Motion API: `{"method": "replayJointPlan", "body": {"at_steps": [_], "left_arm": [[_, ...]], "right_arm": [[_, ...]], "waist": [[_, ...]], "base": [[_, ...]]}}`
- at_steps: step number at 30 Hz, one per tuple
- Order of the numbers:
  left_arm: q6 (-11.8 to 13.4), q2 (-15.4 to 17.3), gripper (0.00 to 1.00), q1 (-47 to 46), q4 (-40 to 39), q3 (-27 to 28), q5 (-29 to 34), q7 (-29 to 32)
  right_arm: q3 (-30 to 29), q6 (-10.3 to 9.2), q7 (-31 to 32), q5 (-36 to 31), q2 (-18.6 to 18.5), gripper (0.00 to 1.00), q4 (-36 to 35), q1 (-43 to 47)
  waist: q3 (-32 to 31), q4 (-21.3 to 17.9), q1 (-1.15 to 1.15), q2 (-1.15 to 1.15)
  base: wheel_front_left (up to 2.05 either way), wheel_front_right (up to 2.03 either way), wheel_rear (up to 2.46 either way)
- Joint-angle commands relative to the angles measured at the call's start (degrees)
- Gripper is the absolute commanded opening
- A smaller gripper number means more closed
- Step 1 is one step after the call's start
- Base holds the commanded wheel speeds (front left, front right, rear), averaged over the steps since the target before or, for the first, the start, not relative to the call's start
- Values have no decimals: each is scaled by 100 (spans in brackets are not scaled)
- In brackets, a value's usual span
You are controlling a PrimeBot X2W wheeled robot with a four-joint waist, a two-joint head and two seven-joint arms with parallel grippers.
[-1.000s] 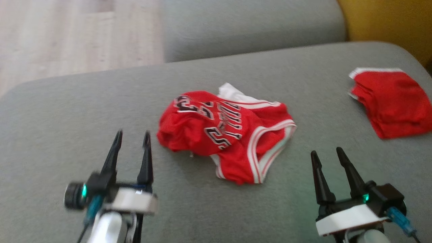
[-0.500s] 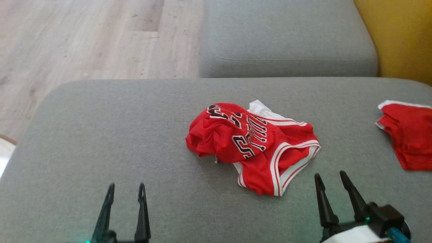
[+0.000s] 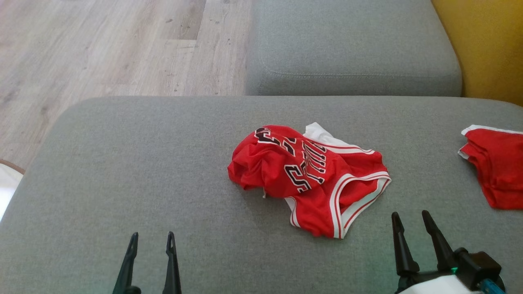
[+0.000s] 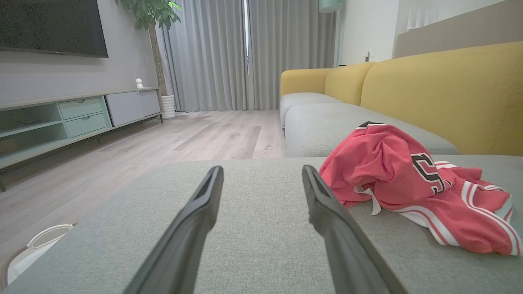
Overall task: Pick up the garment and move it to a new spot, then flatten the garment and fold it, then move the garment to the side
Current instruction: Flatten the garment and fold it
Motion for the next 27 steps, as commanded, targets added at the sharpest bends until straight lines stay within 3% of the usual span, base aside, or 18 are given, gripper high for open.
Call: {"method": "replayJointPlan", "body": {"at_steps": [1, 18, 25, 27], "left_arm": [[-15, -85, 100, -253, -141, 197, 8, -45], [-90, -110, 100, -294, 10, 120, -26, -46], [-489, -113, 100, -656, 393, -446, 133, -46], [-815, -114, 100, -1015, 689, -872, 246, -46]], "right_arm": [[98, -4, -62, 41, -33, 100, -194, -178], [144, -4, -62, -3, -33, 100, -228, -196], [353, -4, -62, -38, -33, 100, -337, -274], [346, -4, -62, -33, -33, 100, -375, -357]], "waist": [[10, -7, 0, 0], [100, -108, 0, 0], [375, -400, 0, 0], [589, -601, 0, 0]], "base": [[0, 0, 0], [0, 0, 0], [0, 0, 0], [0, 0, 0]]}}
